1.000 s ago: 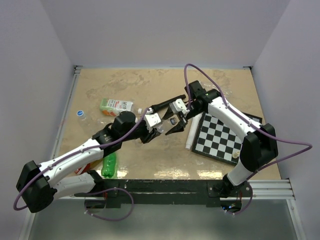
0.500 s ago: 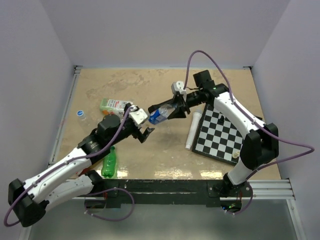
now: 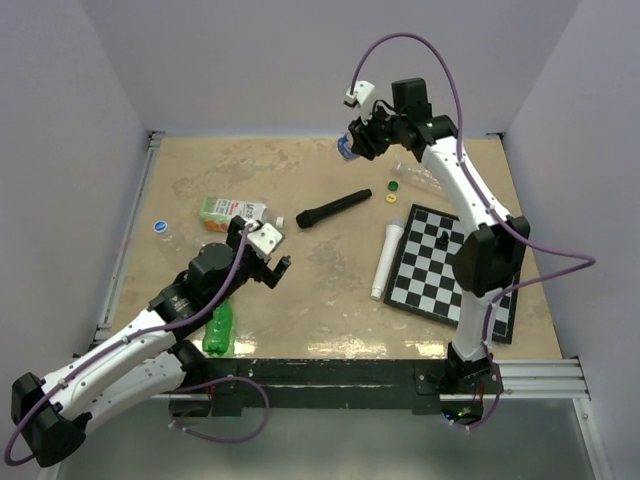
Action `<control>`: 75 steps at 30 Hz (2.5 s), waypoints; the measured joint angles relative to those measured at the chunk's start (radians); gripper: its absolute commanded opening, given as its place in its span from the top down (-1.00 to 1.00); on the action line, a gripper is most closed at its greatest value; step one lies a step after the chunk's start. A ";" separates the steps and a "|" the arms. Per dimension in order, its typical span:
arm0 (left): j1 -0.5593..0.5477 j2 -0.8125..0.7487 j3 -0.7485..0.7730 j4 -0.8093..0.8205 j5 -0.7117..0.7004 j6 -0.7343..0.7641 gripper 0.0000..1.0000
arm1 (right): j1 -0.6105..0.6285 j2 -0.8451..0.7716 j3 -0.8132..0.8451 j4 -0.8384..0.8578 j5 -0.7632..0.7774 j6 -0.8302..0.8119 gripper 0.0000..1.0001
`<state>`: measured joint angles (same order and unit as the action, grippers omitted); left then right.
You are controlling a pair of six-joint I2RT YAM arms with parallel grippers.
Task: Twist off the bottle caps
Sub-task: Place the plastic bottle at the center of the board.
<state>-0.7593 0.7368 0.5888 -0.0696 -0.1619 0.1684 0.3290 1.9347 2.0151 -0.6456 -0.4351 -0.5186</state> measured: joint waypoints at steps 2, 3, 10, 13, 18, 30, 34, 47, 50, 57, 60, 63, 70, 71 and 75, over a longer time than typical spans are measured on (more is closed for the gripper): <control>0.000 0.017 0.000 -0.021 0.001 0.000 -1.00 | 0.000 0.048 0.035 -0.035 0.061 0.011 0.56; 0.000 0.018 0.000 -0.027 0.002 0.000 -1.00 | 0.000 0.063 0.044 -0.053 0.084 0.014 0.55; 0.000 0.012 0.000 -0.028 0.002 0.000 -1.00 | -0.005 0.123 0.078 -0.150 0.189 0.027 0.49; 0.000 0.012 0.000 -0.028 0.002 0.000 -1.00 | -0.015 0.124 0.083 -0.167 0.203 0.030 0.47; 0.000 0.012 0.000 -0.028 0.003 0.000 -1.00 | -0.049 0.141 0.103 -0.173 0.206 0.032 0.42; 0.000 0.015 0.000 -0.028 0.006 0.000 -1.00 | -0.089 0.208 0.133 -0.208 0.182 0.033 0.13; 0.000 0.016 0.000 -0.028 0.009 0.000 -1.00 | -0.089 0.217 0.138 -0.218 0.178 0.032 -0.03; 0.000 0.018 0.000 -0.028 0.010 0.000 -1.00 | -0.089 0.238 0.175 -0.217 0.172 0.037 -0.17; 0.000 0.019 0.000 -0.028 0.010 0.000 -1.00 | -0.089 0.241 0.179 -0.217 0.172 0.037 -0.16; 0.000 0.024 0.000 -0.028 0.010 0.000 -1.00 | -0.089 0.283 0.234 -0.205 0.173 0.042 -0.22; 0.000 0.027 0.000 -0.028 0.010 0.000 -1.00 | -0.089 0.305 0.259 -0.199 0.175 0.045 -0.25; 0.000 0.028 0.000 -0.028 0.010 0.000 -1.00 | -0.089 0.321 0.270 -0.193 0.179 0.045 -0.25; 0.000 0.037 0.000 -0.028 0.010 0.004 -1.00 | -0.089 0.334 0.281 -0.190 0.182 0.048 -0.36; 0.000 0.038 0.000 -0.028 0.010 0.006 -1.00 | -0.089 0.335 0.281 -0.189 0.182 0.048 -0.37; 0.000 0.038 0.000 -0.028 0.010 0.007 -1.00 | -0.089 0.350 0.301 -0.184 0.182 0.050 -0.40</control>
<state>-0.7593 0.7750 0.5888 -0.0975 -0.1520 0.1757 0.2398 2.2848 2.3157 -0.8295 -0.2527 -0.4690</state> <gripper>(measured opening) 0.997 0.689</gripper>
